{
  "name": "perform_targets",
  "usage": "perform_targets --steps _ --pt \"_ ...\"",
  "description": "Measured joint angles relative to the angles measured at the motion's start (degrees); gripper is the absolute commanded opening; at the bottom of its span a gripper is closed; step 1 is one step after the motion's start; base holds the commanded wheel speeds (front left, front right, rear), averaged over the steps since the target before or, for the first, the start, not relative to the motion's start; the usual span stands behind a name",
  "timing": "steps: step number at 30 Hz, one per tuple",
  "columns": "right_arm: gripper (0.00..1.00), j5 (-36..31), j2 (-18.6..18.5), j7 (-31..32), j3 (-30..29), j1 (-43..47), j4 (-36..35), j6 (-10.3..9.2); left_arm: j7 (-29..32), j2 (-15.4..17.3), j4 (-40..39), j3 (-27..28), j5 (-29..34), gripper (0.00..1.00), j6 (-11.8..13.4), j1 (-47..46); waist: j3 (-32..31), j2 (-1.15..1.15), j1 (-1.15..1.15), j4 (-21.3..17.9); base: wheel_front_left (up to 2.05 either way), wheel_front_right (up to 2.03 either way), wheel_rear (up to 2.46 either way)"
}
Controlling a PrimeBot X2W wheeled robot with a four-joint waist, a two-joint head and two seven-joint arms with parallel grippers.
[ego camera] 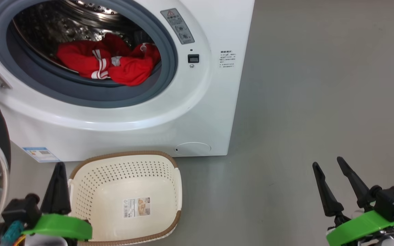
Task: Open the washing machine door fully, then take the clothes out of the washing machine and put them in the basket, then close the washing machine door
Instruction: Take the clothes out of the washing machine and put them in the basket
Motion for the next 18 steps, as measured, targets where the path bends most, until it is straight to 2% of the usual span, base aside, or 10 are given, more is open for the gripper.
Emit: perform_targets --steps 3,4,5,6,18 --pt "1.0 0.0 0.02 0.0 -0.22 1.31 -0.13 0.0 0.01 -0.33 -0.74 0.77 -0.08 0.54 -0.02 2.32 -0.65 0.0 0.0 -0.09 0.0 0.0 0.0" --pt "1.0 0.0 0.04 0.0 -0.3 1.85 -0.15 0.0 0.0 -0.36 -0.94 0.99 -0.1 0.75 -0.02 3.03 -0.86 0.0 0.0 -0.13 0.0 0.0 0.0" --pt "1.0 0.0 0.05 0.0 -0.37 2.26 -0.13 0.0 0.0 -0.45 -1.12 1.19 -0.1 0.91 -0.02 3.66 -1.05 0.0 0.0 -0.16 0.0 0.0 0.0" --pt "1.0 0.0 0.09 0.0 -0.45 2.54 -0.16 0.0 0.0 -0.55 -1.31 1.34 -0.1 1.0 -0.03 4.31 -1.24 0.0 0.0 -0.2 0.0 0.0 0.0" --pt "1.0 0.0 0.19 0.0 -1.08 3.36 -0.53 0.0 0.01 -0.9 -2.8 2.0 -0.29 1.0 -0.46 9.12 -1.12 0.0 0.0 -0.72 0.0 0.0 0.0"
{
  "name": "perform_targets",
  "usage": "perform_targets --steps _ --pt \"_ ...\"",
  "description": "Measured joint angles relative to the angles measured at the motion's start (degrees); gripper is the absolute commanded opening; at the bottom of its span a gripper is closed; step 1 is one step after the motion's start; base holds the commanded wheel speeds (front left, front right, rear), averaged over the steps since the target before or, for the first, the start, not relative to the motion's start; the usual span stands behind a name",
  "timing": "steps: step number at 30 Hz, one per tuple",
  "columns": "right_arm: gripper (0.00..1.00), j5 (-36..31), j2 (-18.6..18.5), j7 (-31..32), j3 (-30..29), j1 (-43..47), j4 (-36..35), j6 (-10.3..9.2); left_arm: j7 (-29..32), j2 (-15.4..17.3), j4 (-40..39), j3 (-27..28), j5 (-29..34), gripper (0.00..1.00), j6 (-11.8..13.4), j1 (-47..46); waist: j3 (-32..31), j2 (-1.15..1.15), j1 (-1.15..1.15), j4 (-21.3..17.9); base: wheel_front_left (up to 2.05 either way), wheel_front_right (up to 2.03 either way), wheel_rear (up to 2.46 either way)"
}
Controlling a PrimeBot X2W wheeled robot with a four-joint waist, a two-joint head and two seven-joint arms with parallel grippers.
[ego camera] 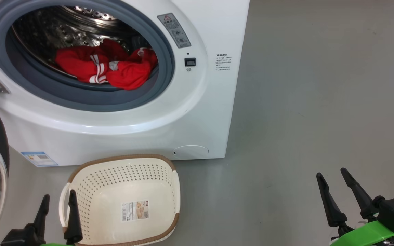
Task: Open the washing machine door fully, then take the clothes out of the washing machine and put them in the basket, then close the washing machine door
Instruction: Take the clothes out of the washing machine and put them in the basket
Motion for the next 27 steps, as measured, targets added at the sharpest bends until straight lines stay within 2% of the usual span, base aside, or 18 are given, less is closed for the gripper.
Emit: perform_targets --steps 16,27 --pt "1.0 0.0 0.74 0.0 -0.52 -0.26 -0.42 0.0 0.0 0.0 -0.25 -1.91 -1.42 1.0 1.01 -1.25 2.94 0.0 0.0 0.06 0.0 0.0 0.0" --pt "1.0 0.0 1.63 0.0 0.18 -4.31 -0.94 0.0 0.0 0.4 4.6 -3.15 -0.07 1.0 0.87 -15.49 8.3 0.0 0.0 -0.41 0.0 0.0 0.0"
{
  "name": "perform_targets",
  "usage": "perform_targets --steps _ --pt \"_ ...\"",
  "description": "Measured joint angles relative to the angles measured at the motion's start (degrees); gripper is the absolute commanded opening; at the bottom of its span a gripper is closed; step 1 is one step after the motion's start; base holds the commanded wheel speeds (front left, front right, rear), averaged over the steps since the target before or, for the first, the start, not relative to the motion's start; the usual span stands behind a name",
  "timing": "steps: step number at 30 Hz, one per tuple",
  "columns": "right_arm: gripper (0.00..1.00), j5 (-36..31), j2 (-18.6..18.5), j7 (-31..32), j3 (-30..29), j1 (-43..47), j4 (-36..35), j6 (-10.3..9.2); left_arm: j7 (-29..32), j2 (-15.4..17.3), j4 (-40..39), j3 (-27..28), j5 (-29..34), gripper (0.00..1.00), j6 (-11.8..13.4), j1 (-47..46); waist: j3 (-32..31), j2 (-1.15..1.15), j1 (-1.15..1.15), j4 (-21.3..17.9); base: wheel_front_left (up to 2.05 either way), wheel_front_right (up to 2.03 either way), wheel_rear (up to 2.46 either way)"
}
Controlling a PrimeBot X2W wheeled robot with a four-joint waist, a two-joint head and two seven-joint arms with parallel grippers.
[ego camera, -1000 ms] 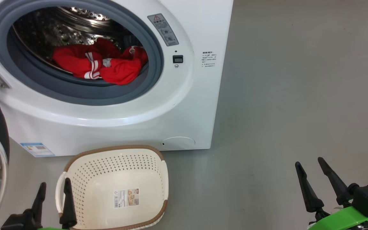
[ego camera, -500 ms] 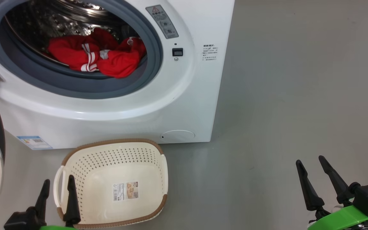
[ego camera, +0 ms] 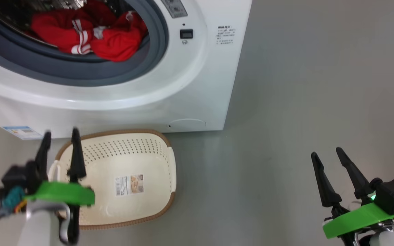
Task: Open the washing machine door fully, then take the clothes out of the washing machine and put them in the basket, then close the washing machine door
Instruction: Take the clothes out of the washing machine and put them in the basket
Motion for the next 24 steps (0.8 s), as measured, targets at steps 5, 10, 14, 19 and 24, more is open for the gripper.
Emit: perform_targets --steps 5,10,14,19,24 --pt "1.0 0.0 0.3 0.0 0.4 -2.09 -0.18 0.0 -0.01 1.2 3.57 -0.55 0.8 1.0 -0.43 -10.22 3.25 0.0 0.0 -0.4 0.0 0.0 0.0" --pt "1.0 -0.01 0.54 0.0 0.97 -4.65 -0.58 0.0 -0.01 2.64 10.4 -0.54 1.38 1.0 -0.52 -20.97 6.45 0.0 0.0 -1.06 0.0 0.0 0.0" --pt "1.0 -0.01 0.87 0.0 1.34 -6.2 -0.65 0.0 -0.01 4.5 17.09 -0.65 2.74 1.0 -0.84 -28.61 8.81 0.0 0.0 -1.92 0.0 0.0 0.0" --pt "1.0 -0.01 1.32 0.0 1.63 -7.53 -0.75 0.0 -0.01 6.39 25.52 -1.21 3.32 1.0 -0.9 -37.25 11.64 0.0 0.0 -3.18 0.0 0.0 0.0" --pt "1.0 -0.01 1.8 0.0 2.15 -9.28 -1.13 0.0 -0.01 8.22 33.86 -2.07 4.02 1.0 -0.91 -44.99 14.49 0.0 0.0 -4.37 0.0 0.0 0.0"
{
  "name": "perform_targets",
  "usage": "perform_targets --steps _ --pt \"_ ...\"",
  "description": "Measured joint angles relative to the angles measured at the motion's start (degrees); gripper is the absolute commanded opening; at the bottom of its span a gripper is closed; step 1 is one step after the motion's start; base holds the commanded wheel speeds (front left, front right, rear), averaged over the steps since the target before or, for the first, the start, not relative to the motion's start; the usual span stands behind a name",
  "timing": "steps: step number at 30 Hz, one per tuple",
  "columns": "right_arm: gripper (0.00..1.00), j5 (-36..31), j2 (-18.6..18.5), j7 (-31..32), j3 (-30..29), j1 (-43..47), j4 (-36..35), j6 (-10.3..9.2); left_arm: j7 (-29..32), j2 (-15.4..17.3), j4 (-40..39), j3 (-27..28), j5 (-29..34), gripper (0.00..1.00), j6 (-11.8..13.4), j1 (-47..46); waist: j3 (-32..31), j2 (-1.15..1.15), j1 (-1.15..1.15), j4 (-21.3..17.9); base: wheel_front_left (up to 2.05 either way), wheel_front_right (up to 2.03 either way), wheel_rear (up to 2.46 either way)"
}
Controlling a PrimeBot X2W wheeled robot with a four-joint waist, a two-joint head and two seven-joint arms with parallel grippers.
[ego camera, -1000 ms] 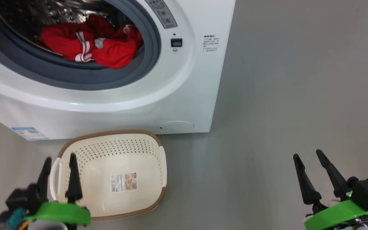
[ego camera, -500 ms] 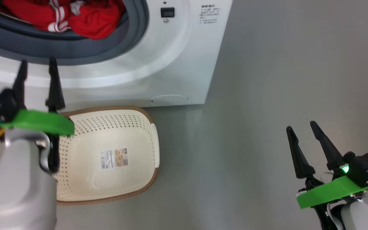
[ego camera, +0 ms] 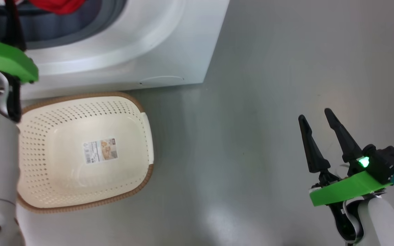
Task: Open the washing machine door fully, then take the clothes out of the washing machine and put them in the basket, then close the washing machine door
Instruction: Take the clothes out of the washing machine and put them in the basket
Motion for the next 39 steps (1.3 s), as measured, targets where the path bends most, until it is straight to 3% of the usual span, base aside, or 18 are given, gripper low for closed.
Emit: perform_targets --steps 11,27,28,30,31,33,39 --pt "1.0 0.0 0.43 0.0 1.14 -2.61 -0.31 0.0 0.27 3.86 13.23 -2.86 2.89 1.0 0.71 -10.04 4.82 0.0 0.0 -2.9 0.0 0.0 0.0" --pt "1.0 0.0 1.29 0.0 2.23 -3.69 -0.52 0.0 0.27 7.77 18.48 -4.52 3.94 1.0 5.04 -14.32 6.76 0.0 0.0 -6.05 0.0 0.0 0.0" --pt "1.0 0.0 1.31 0.0 2.23 -3.69 -0.52 0.0 0.27 7.77 18.61 -4.59 3.93 0.88 5.08 -14.34 6.71 0.0 0.0 -6.14 0.0 0.0 0.0" --pt "1.0 0.0 1.32 0.0 2.22 -3.69 -0.52 0.0 0.27 7.76 18.79 -4.74 3.92 0.41 5.1 -14.51 6.63 0.0 0.0 -6.19 0.0 0.0 0.0" --pt "1.0 0.0 1.34 0.0 2.21 -3.69 -0.52 0.01 0.26 7.77 18.83 -4.79 3.9 0.24 5.1 -14.62 6.59 0.0 0.0 -6.18 0.0 0.0 0.0" --pt "1.0 0.0 1.4 0.0 2.22 -3.69 -0.52 0.0 0.26 7.77 18.91 -4.9 3.87 0.04 5.1 -14.72 6.47 0.0 0.0 -6.13 0.0 0.0 0.0" --pt "1.0 0.0 1.4 0.0 2.24 -3.69 -0.52 0.01 0.24 7.59 19.11 -5.01 3.46 0.0 5.1 -14.69 5.63 0.0 0.0 -5.74 0.0 0.0 0.0"
